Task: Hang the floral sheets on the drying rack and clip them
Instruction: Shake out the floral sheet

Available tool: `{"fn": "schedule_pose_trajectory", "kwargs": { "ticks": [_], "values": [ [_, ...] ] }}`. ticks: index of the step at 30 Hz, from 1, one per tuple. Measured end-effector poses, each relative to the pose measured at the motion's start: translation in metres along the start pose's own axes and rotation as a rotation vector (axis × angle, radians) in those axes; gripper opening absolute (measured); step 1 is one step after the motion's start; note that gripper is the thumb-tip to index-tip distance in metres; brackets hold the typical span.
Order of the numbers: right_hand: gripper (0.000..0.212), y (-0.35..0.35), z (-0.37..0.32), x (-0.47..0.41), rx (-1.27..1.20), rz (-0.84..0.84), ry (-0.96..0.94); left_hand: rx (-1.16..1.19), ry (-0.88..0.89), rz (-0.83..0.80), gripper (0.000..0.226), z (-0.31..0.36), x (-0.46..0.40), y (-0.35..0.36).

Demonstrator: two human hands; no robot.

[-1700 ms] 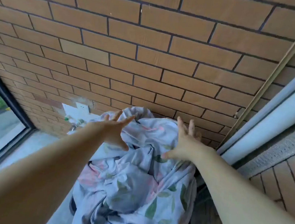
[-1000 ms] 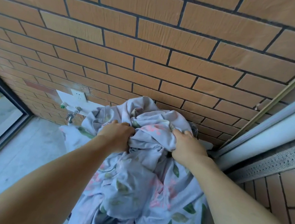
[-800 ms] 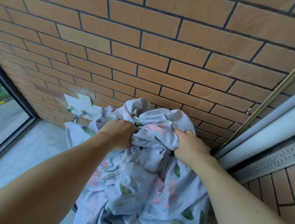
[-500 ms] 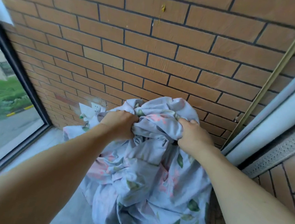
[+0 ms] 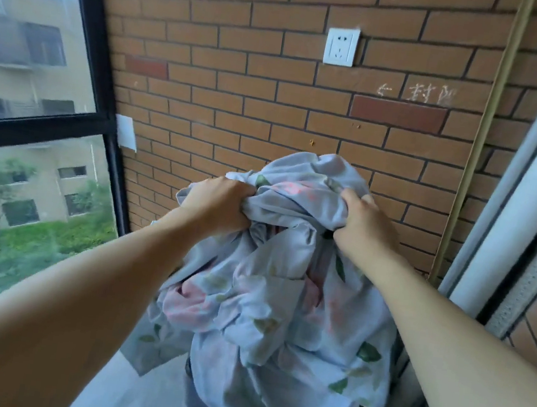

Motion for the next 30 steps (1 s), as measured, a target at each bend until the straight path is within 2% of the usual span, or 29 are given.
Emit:
{"fn": "schedule_pose_trajectory", "kwargs": {
  "ticks": [2, 5, 7, 10, 12, 13, 14, 15, 16, 18, 19, 20, 23, 25, 27, 28, 30],
  "values": [
    [0.039, -0.027, -0.02, 0.008, -0.059, 0.061, -0.012, -0.022, -0.023, 0.064, 0.021, -0.003, 0.016, -0.04],
    [0.043, -0.057, -0.054, 0.012, -0.2, 0.054, -0.015, -0.046, -0.06, 0.151, 0.019, -0.011, 0.04, -0.091],
    [0.064, -0.075, -0.085, 0.018, -0.425, -0.127, -0.068, -0.051, -0.093, 0.2, 0.015, -0.021, 0.061, -0.124],
    [0.1, -0.092, -0.142, 0.043, -0.71, -0.514, -0.258, -0.039, -0.157, 0.237, 0.012, -0.033, 0.096, -0.164],
    [0.118, -0.09, -0.18, 0.064, -0.643, -0.639, -0.345, -0.026, -0.175, 0.243, 0.009, -0.04, 0.124, -0.188],
    [0.119, -0.086, -0.196, 0.073, -0.515, -0.625, -0.35, -0.023, -0.186, 0.239, 0.009, -0.043, 0.139, -0.198],
    [0.11, -0.083, -0.213, 0.082, -0.367, -0.568, -0.353, -0.025, -0.199, 0.239, 0.01, -0.047, 0.156, -0.209],
    [0.093, -0.08, -0.233, 0.093, -0.268, -0.489, -0.377, -0.029, -0.21, 0.246, 0.01, -0.052, 0.174, -0.22],
    [0.068, -0.08, -0.248, 0.099, -0.24, -0.419, -0.418, -0.032, -0.209, 0.257, 0.008, -0.054, 0.186, -0.228],
    [0.019, -0.078, -0.287, 0.121, -0.269, -0.384, -0.515, -0.05, -0.228, 0.238, 0.009, -0.066, 0.221, -0.244],
    [0.009, -0.077, -0.305, 0.13, -0.296, -0.381, -0.543, -0.039, -0.25, 0.224, 0.007, -0.076, 0.24, -0.251],
    [0.007, -0.078, -0.32, 0.138, -0.348, -0.379, -0.549, -0.015, -0.265, 0.223, 0.003, -0.086, 0.255, -0.257],
    [0.012, -0.079, -0.371, 0.163, -0.539, -0.348, -0.549, 0.059, -0.372, 0.201, 0.023, -0.13, 0.31, -0.277],
    [0.021, -0.08, -0.399, 0.177, -0.636, -0.313, -0.552, 0.192, -0.445, 0.121, 0.034, -0.159, 0.347, -0.286],
    [0.019, -0.077, -0.429, 0.192, -0.724, -0.304, -0.514, 0.34, -0.498, 0.03, 0.051, -0.186, 0.395, -0.297],
    [0.016, -0.077, -0.439, 0.198, -0.763, -0.292, -0.498, 0.372, -0.525, 0.024, 0.058, -0.196, 0.416, -0.302],
    [0.014, -0.081, -0.469, 0.217, -0.847, -0.272, -0.486, 0.519, -0.603, 0.118, 0.06, -0.22, 0.466, -0.314]
  ]
}}
Point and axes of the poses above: each hand's wrist, its own x-axis away from the middle knuckle, its own y-axis out of the palm, z = x × y, the point moved 4 cm from there along -x, towards the middle knuckle, and after that the axes turned 1 degree about y, right-handed, at the moved point
